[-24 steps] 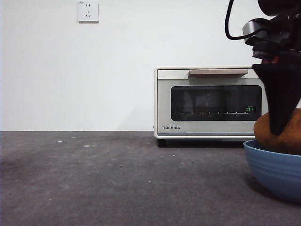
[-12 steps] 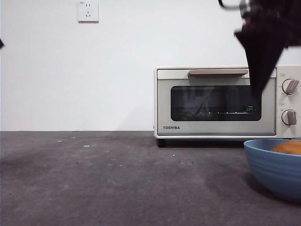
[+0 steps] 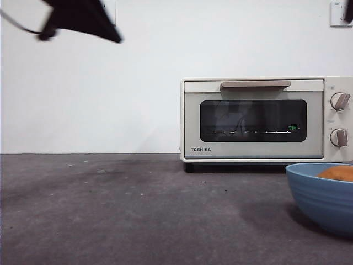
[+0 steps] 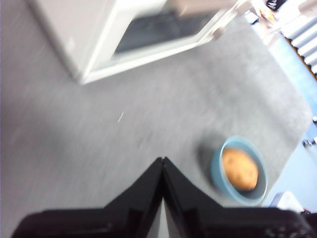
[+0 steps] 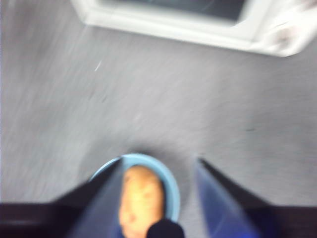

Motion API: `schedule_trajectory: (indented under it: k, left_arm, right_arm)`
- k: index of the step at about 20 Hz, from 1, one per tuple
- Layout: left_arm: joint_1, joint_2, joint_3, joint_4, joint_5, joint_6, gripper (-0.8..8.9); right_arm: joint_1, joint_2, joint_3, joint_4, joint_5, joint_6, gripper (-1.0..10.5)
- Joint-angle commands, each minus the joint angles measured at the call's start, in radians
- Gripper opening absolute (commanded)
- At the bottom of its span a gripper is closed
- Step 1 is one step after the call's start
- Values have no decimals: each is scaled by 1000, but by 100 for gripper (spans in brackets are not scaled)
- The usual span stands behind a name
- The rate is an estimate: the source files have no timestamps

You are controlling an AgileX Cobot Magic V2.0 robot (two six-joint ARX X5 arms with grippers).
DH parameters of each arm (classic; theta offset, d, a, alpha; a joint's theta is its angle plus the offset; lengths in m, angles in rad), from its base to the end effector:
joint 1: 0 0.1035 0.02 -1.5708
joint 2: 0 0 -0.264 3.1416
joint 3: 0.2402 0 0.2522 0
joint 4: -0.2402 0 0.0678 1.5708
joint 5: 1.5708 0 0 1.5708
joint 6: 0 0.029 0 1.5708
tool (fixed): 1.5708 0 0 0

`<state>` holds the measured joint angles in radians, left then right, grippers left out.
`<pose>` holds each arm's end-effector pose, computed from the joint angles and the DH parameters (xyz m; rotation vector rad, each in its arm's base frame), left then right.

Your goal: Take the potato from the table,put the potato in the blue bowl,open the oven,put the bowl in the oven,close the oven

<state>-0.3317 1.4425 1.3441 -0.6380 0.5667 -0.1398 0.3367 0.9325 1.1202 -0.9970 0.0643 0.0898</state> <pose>0.2826 -0.1138 0.3390 -0.2134 0.8150 -0.8029 0.1506 0.0507 0.3502 -0.0771 0.8054 0.2212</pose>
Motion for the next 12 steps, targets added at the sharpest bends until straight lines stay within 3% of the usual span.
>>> schedule_trajectory:
  k: [1, 2, 5, 7, 10, 12]
  left_arm:
    - [-46, 132, 146, 5, 0, 20, -5]
    - [-61, 181, 204, 5, 0, 20, -5]
    - [-105, 332, 402, 5, 1, 20, -5]
    - [-130, 416, 513, 9, 1, 28, -5]
    - [-161, 515, 645, 29, -18, 88, -5]
    - [-185, 558, 706, 46, -88, 146, -5]
  right_arm:
    - [-72, -49, 2, -14, -10, -4, -6]
    - [-109, -64, 2, -24, -37, -6, -6]
    - [-254, -108, -25, -29, -319, -16, -6]
    - [-353, -124, -72, -21, -433, -27, -6]
    - [-456, -160, -183, 27, -480, -17, -6]
    - [-508, -188, -259, 76, -481, -5, -6]
